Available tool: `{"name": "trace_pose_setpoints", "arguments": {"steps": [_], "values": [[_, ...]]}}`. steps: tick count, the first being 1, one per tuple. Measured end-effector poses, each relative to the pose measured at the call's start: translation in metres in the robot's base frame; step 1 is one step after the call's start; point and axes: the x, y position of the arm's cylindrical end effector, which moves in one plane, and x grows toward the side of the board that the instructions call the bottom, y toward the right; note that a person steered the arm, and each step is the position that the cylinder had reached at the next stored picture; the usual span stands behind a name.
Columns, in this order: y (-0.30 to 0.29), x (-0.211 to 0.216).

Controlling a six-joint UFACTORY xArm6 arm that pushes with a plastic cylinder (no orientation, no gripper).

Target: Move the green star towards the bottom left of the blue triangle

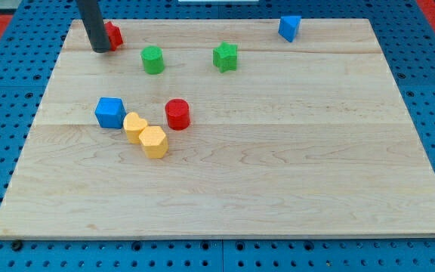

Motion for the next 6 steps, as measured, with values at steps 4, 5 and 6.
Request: {"name": "trace_pose_setpoints", "arguments": {"steps": [4,5,6], "values": [[0.159,0.073],[0.160,0.035],[0.205,0.022]]}}
